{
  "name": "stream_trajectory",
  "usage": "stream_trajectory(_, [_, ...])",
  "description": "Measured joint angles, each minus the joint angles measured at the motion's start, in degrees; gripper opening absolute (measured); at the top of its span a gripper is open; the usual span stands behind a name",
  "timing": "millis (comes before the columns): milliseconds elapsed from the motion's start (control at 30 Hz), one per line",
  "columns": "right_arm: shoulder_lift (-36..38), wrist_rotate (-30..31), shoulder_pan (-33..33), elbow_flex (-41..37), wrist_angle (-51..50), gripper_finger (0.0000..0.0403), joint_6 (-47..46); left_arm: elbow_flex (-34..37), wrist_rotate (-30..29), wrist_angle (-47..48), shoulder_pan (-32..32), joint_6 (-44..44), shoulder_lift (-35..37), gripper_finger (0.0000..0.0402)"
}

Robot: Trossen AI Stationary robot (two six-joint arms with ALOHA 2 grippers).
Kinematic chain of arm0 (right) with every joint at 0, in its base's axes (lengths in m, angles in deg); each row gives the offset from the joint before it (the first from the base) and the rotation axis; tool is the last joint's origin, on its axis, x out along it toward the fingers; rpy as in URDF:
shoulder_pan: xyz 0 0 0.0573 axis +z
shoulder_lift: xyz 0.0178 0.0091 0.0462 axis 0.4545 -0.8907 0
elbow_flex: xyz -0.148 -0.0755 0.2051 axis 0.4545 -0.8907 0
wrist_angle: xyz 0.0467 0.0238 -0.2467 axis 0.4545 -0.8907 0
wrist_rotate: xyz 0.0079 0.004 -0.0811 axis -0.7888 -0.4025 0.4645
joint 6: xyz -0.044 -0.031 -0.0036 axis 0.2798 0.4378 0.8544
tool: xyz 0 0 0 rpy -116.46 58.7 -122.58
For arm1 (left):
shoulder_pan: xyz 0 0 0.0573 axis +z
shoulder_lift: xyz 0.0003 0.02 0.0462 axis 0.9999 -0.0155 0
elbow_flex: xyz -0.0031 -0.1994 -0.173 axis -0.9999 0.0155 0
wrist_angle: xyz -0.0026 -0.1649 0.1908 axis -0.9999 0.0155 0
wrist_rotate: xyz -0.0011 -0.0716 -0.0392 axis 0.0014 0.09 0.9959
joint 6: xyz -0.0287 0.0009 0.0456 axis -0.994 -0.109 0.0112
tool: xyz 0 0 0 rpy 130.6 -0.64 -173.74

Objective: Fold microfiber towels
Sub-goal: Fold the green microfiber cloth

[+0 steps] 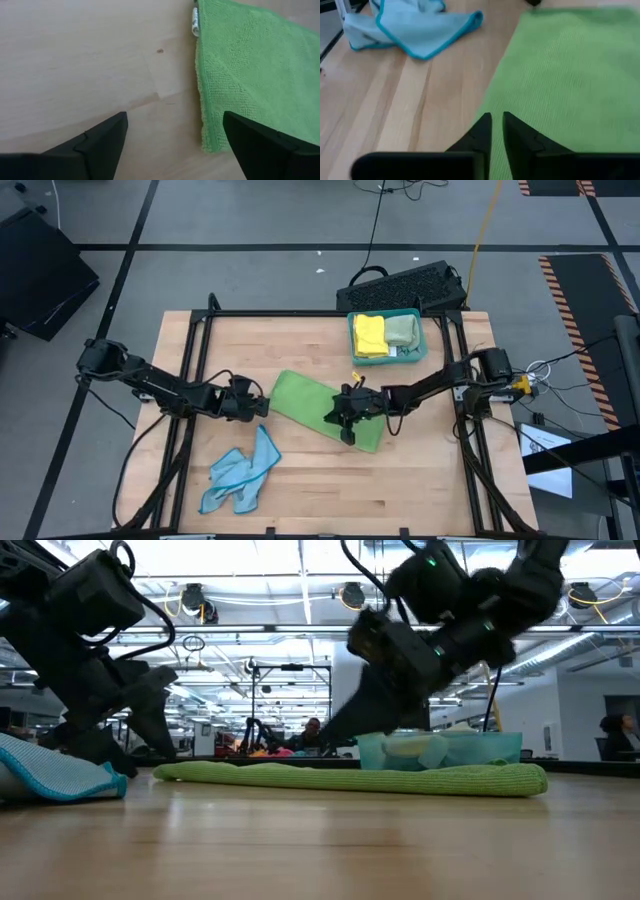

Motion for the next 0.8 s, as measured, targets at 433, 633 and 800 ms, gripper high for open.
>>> stream_trajectory(433, [0.54,-3.26,-8.74,16.24,-16.94,0.0145,10.93,0.12,-0.28,-2.36,1.91,-2.91,-0.02,0.0342])
stream_trajectory(633, [0.45,-7.69,-12.31,16.44,-16.72,0.0153,12.33,0.13,3.25,-6.01,0.76,-3.36,-0.05,0.0327])
stream_trajectory(800, [0.45,-10.45,-13.78,16.44,-14.78,0.0153,13.23,0.13,3.89,-6.54,-0.37,-1.27,-0.04,0.0316])
